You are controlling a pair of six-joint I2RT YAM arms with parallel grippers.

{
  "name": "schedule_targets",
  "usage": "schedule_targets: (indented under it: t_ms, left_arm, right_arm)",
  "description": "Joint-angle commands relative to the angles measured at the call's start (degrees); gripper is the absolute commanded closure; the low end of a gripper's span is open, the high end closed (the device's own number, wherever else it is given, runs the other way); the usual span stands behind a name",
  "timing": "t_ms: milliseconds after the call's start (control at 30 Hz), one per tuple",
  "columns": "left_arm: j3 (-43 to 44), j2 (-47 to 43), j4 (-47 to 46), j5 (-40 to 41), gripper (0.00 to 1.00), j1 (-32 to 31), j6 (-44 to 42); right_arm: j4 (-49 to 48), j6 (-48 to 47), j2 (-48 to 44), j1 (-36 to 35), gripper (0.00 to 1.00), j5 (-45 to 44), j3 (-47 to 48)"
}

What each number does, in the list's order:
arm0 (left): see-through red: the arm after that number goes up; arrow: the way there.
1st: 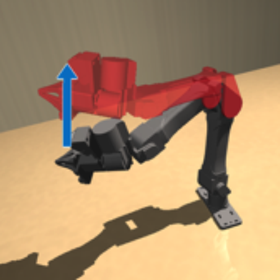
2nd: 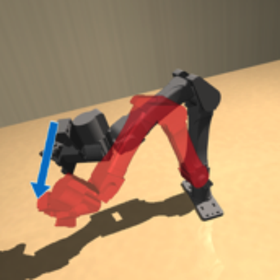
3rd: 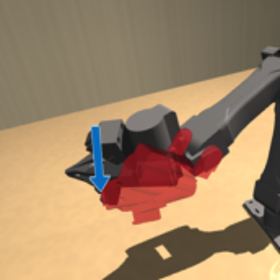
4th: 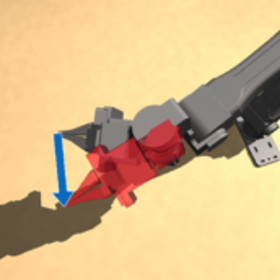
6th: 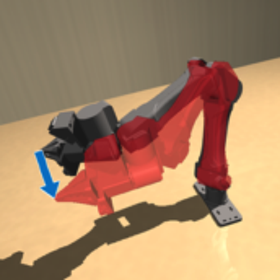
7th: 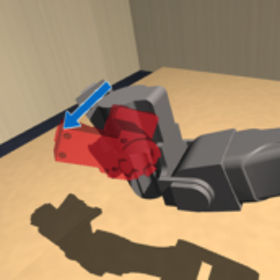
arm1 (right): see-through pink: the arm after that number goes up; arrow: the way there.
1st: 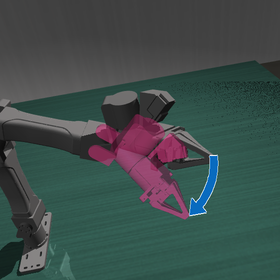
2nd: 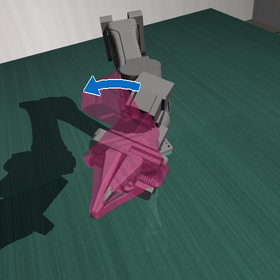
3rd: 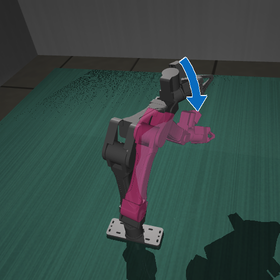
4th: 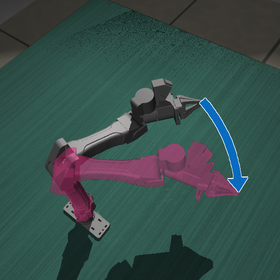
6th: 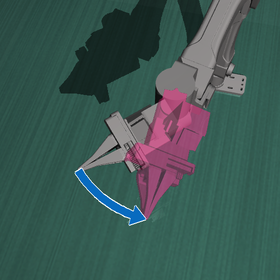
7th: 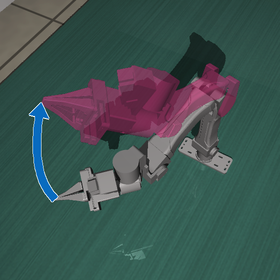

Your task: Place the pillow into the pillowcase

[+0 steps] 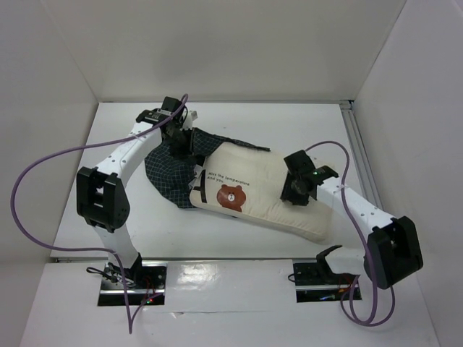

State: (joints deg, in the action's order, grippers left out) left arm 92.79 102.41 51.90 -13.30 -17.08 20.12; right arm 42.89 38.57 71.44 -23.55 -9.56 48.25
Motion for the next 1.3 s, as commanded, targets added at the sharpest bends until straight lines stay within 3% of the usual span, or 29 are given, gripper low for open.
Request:
schedule_targets:
  t_ms: [0, 33, 67, 300, 500, 533, 567, 633, 667, 700, 733, 767, 967, 1100, 1267]
  left_arm:
    - [1.95, 0.94, 0.13, 0.12, 1.00, -0.23, 0.71]
    - [1.95, 0.95, 0.74, 0.12, 1.00, -0.23, 0.19]
    - [2.47, 0.95, 0.75, 0.12, 1.00, -0.23, 0.18]
    - [8.18, 5.95, 0.75, 0.64, 1.00, -0.76, 0.71]
    - [16.27, 13.86, 1.45, 4.23, 1.00, -1.38, 1.76]
    - [17.24, 14.83, 1.45, 4.94, 1.00, -1.38, 1.77]
    - [19.07, 16.58, 1.97, 5.56, 1.00, -1.38, 2.29]
    - [21.10, 18.26, 3.29, 6.70, 0.81, -1.38, 2.90]
    - [22.50, 18.87, 3.99, 7.23, 0.64, -1.38, 3.43]
    - [22.52, 18.88, 4.00, 7.24, 0.45, -1.38, 3.44]
    - [22.52, 18.18, 4.00, 7.24, 0.12, -1.38, 3.44]
    - [21.91, 17.48, 4.00, 7.24, 0.03, -1.38, 3.96]
    - [14.28, 5.45, 2.87, 9.43, 0.01, -0.76, 9.48]
    - [-6.15, -8.08, -3.01, 7.68, 0.16, 1.52, 16.60]
    - [-23.16, -21.18, -8.30, 4.16, 0.16, 3.81, 24.86]
  right_arm:
    - [-9.66, 2.04, 2.90, 0.96, 0.73, 0.87, -1.24]
    - [-9.67, 1.52, 2.92, 0.96, 0.97, -0.27, -0.27]
    - [-9.67, 0.55, 3.53, 0.96, 1.00, -2.11, 2.35]
    - [-5.54, -5.34, 2.48, 1.58, 1.00, -7.40, 15.10]
    - [-9.04, -9.72, 9.31, 5.87, 1.00, -6.71, 17.93]
    - [-9.06, -9.74, 10.55, 5.88, 0.96, -5.65, 17.93]
    - [-9.06, -10.26, 11.78, 6.58, 0.83, -4.16, 19.50]
    - [-8.27, -10.79, 13.46, 5.98, 0.49, -2.75, 20.04]
    - [-8.27, -11.32, 13.46, 5.97, 0.24, -2.05, 20.04]
    - [-8.27, -11.32, 12.94, 5.02, 0.16, -1.52, 20.56]
    - [-8.27, -11.93, 11.72, 3.53, 0.11, -1.51, 20.57]
    - [-8.27, -12.72, 11.01, 2.82, 0.08, -1.51, 20.57]
    - [-10.73, -18.69, 8.01, -8.51, 0.01, 1.39, 20.57]
    - [-12.21, -22.39, 11.08, -18.18, 0.01, -1.76, 22.50]
    - [-15.99, -26.34, 16.78, -25.49, 0.01, -1.78, 25.13]
